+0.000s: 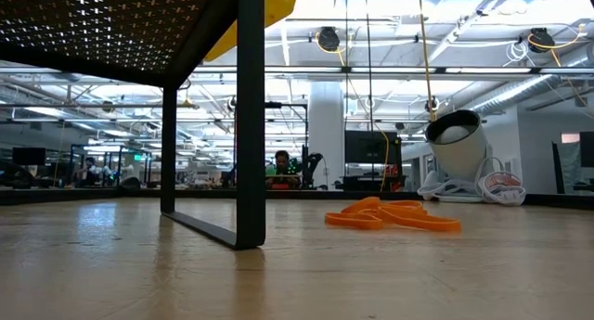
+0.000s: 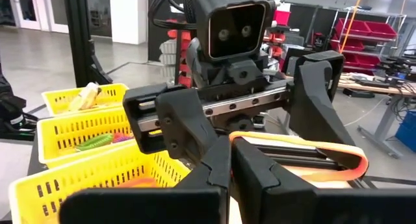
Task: Pick & Place Office Desk Supplies
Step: Put the orange rubber band into the right yellow bin on the shelf
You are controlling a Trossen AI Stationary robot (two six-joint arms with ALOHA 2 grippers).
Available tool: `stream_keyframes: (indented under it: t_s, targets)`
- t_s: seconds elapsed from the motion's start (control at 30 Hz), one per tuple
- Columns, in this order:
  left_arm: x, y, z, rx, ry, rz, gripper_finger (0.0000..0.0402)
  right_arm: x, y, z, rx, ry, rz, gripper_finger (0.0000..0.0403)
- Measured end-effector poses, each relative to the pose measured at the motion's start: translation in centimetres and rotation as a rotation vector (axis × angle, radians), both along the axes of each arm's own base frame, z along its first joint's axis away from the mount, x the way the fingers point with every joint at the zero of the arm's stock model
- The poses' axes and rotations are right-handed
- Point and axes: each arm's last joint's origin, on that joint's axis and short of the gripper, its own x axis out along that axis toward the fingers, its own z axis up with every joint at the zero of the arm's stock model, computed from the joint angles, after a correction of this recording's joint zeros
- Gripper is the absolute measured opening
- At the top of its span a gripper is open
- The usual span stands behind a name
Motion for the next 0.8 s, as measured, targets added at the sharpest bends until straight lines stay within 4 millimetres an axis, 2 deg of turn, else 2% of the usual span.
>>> stream_keyframes:
  t_s: [0.37,0.67,0.8]
  targets:
    - [0.06,-0.21,0.08,-0.054,-0.019,-0.074,0.0325,-0.01,0.0,0.23,-0.027,-0.024,-0.002,0.0]
    - [0.05,-0.22,0.07,-0.044,-0.015,-0.075,0.033,-0.07,-0.67,0.23,-0.1,-0.012,-0.236,0.0]
    - [0.05,-0.2,0.06,-0.01,-0.007,-0.074,0.0324,-0.06,-0.65,-0.21,-0.076,0.028,-0.23,0.0]
